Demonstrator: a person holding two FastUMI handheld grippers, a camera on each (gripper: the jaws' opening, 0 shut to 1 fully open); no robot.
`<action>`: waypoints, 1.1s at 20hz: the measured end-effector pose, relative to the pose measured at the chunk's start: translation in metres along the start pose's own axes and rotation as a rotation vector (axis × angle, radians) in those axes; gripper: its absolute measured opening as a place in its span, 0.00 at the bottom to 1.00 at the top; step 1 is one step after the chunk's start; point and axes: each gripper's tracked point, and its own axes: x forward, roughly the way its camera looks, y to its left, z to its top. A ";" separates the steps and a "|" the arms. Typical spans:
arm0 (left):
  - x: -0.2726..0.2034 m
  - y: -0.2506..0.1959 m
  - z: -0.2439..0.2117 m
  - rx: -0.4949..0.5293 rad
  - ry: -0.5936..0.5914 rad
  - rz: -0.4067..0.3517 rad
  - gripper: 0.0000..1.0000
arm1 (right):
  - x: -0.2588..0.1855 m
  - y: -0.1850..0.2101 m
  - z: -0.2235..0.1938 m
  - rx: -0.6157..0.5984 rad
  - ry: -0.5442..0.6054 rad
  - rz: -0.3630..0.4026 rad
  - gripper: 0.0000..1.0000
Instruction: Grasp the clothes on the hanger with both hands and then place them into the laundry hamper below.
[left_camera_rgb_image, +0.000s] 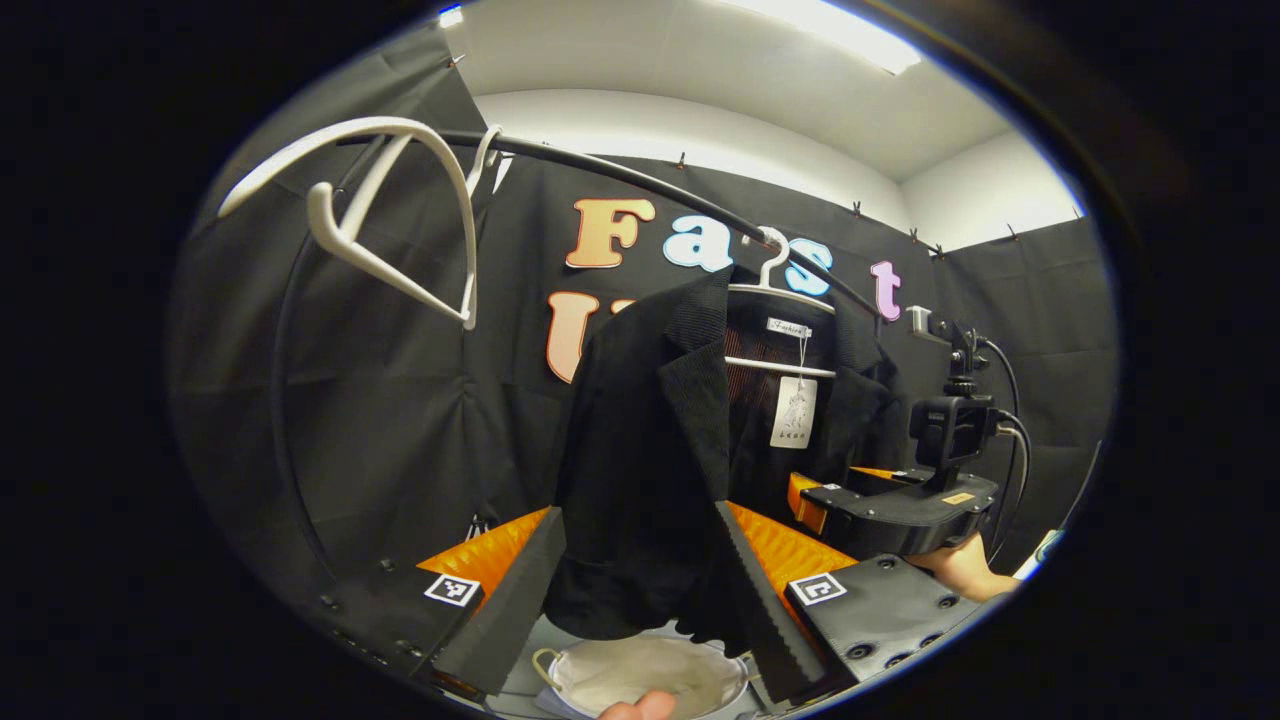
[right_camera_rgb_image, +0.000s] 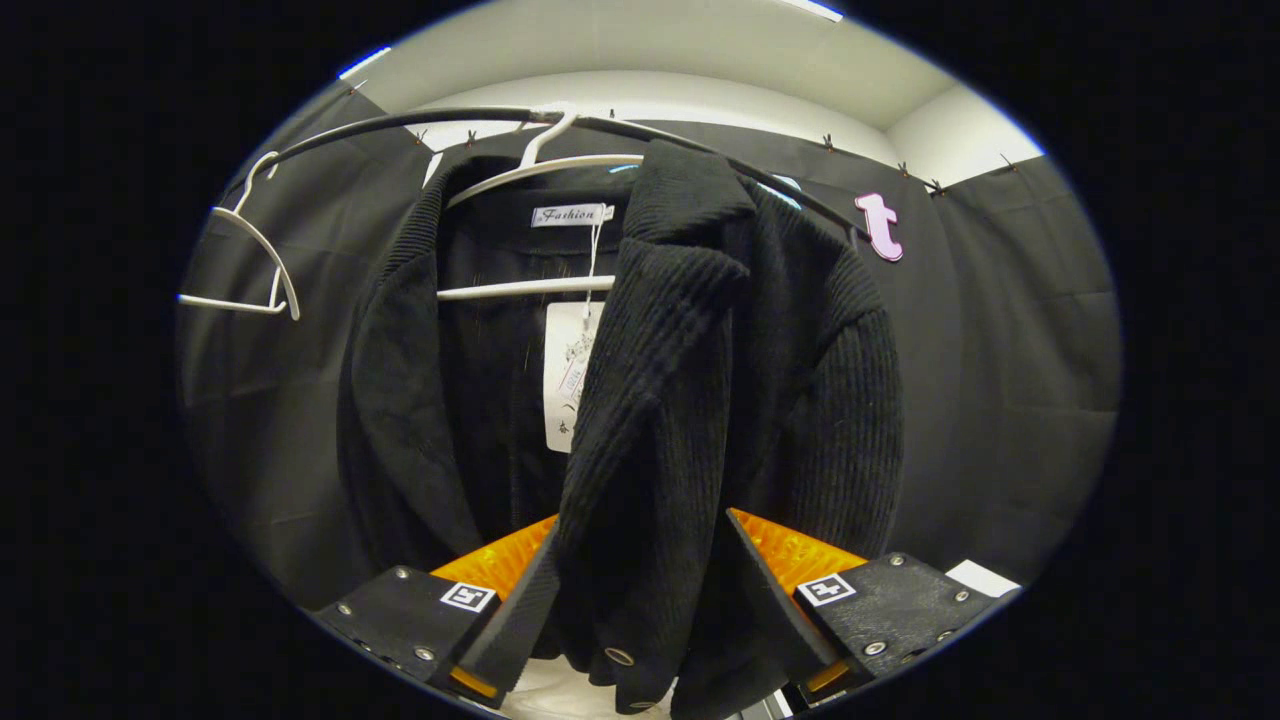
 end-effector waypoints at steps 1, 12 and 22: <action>0.002 0.000 -0.001 0.003 -0.001 0.000 1.00 | 0.002 0.000 0.000 0.008 -0.003 0.004 0.98; 0.093 -0.044 -0.022 0.021 -0.012 -0.139 1.00 | -0.019 -0.001 0.011 0.024 -0.020 0.047 0.06; 0.207 -0.086 -0.048 0.035 -0.012 -0.141 0.97 | -0.060 -0.018 0.034 0.008 -0.058 0.023 0.06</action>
